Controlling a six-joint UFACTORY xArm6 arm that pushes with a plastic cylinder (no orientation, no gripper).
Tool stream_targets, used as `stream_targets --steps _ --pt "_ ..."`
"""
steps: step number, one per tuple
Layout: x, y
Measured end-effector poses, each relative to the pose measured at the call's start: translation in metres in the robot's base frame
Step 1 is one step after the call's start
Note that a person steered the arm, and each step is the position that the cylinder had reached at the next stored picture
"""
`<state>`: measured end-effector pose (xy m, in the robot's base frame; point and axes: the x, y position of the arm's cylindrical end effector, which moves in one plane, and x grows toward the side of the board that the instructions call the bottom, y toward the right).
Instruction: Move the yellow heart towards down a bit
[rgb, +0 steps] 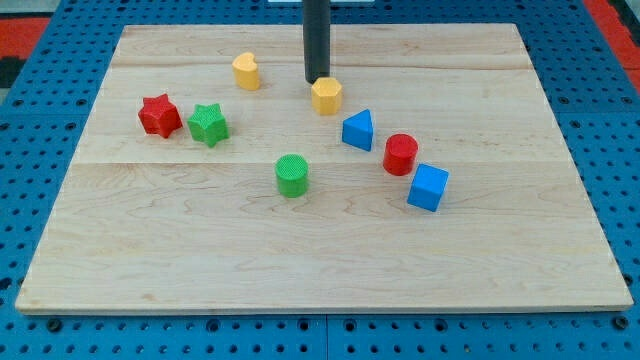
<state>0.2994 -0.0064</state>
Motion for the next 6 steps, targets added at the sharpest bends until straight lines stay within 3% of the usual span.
stream_targets --steps 4,6 --pt "-0.068 -0.070" --pt "-0.069 -0.075"
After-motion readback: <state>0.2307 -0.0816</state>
